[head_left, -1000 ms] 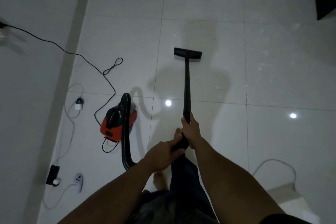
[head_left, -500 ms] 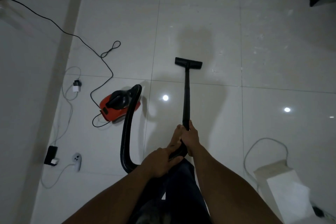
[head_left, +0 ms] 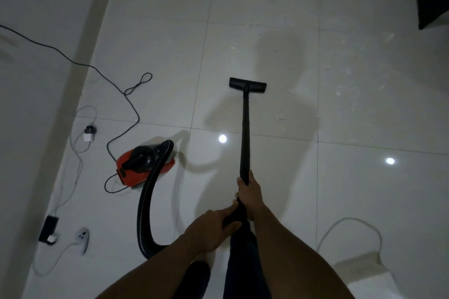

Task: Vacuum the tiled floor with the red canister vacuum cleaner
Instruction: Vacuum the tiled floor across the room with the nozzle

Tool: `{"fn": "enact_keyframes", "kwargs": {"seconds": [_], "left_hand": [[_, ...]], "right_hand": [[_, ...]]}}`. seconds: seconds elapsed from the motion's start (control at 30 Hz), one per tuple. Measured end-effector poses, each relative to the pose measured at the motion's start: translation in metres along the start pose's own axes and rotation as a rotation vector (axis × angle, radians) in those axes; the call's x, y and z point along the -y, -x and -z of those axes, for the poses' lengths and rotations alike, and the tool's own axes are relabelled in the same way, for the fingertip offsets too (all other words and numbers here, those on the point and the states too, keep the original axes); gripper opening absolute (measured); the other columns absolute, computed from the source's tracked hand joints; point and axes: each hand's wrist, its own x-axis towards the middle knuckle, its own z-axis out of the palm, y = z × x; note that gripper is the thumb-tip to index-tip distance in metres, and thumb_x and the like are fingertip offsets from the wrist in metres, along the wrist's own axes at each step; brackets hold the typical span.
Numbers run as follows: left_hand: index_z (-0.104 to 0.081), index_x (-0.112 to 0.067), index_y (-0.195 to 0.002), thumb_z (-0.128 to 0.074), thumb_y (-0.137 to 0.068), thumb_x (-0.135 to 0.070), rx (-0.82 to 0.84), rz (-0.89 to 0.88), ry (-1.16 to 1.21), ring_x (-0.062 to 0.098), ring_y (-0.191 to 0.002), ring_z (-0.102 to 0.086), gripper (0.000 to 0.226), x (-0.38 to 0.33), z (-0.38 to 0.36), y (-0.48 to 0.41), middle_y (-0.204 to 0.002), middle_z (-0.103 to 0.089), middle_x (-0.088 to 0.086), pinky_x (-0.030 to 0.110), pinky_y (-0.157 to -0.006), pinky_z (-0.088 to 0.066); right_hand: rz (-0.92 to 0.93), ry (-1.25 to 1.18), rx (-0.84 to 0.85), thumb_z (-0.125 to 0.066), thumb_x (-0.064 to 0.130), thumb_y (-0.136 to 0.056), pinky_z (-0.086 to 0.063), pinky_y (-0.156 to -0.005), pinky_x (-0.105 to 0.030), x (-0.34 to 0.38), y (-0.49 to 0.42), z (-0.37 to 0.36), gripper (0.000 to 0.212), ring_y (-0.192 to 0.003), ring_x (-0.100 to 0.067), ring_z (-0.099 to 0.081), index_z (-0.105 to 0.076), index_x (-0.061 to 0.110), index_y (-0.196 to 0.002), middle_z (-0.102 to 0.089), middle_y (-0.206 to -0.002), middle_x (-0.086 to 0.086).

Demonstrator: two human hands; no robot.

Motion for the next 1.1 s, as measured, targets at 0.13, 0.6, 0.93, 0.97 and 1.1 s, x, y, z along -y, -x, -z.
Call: {"fn": "enact_keyframes", "kwargs": {"seconds": [0.13,0.6,0.93,0.97,1.1], "left_hand": [[-0.023,-0.044,-0.151,-0.048,-0.103,-0.045,0.009,-0.027,0.008,0.003,-0.080,-0.063,0.054,-0.051,0.022,-0.054,-0.115,-0.071,-0.002,0.009,-0.072,-0.046],[-0.020,-0.029,-0.159,-0.020,-0.077,-0.091,-0.190,0.091,-0.063,0.046,-0.147,-0.027,0.102,-0.139,0.131,-0.218,-0.159,-0.022,0.032,0.056,-0.117,-0.032],[-0.015,-0.032,-0.160,-0.029,-0.063,-0.098,-0.068,0.282,0.081,0.035,-0.155,0.001,0.118,-0.147,0.268,-0.331,-0.168,-0.001,0.014,0.053,-0.125,-0.014],[-0.021,-0.035,-0.159,-0.028,-0.068,-0.093,-0.035,0.256,0.076,0.036,-0.153,-0.014,0.108,-0.157,0.287,-0.331,-0.166,-0.015,0.013,0.052,-0.123,-0.021],[-0.039,-0.033,-0.152,-0.045,-0.102,-0.052,-0.015,0.126,0.096,0.017,-0.109,-0.064,0.054,-0.186,0.365,-0.335,-0.129,-0.066,0.007,0.022,-0.090,-0.046]], "right_hand": [[0.068,-0.007,0.028,-0.053,0.024,-0.107,-0.048,-0.047,-0.029,0.076,-0.014,0.042,0.056,-0.049,-0.014,-0.048,-0.035,0.034,-0.158,-0.052,-0.078,-0.008],[0.074,0.064,0.037,-0.055,0.022,-0.105,-0.052,-0.064,-0.036,0.276,-0.114,0.080,0.063,-0.059,-0.017,-0.054,-0.030,0.030,-0.162,-0.055,-0.081,-0.009],[0.128,0.182,0.025,-0.056,0.029,-0.104,-0.060,-0.079,-0.048,0.423,-0.192,0.036,0.067,-0.070,-0.021,-0.060,-0.024,0.028,-0.164,-0.062,-0.089,-0.011],[0.121,0.174,0.023,-0.056,0.028,-0.104,-0.060,-0.078,-0.049,0.437,-0.199,0.030,0.068,-0.069,-0.021,-0.060,-0.024,0.029,-0.164,-0.061,-0.088,-0.011],[0.119,0.146,0.043,-0.054,0.024,-0.105,-0.056,-0.068,-0.040,0.500,-0.217,0.009,0.065,-0.064,-0.020,-0.057,-0.024,0.032,-0.163,-0.059,-0.082,-0.010]]}}
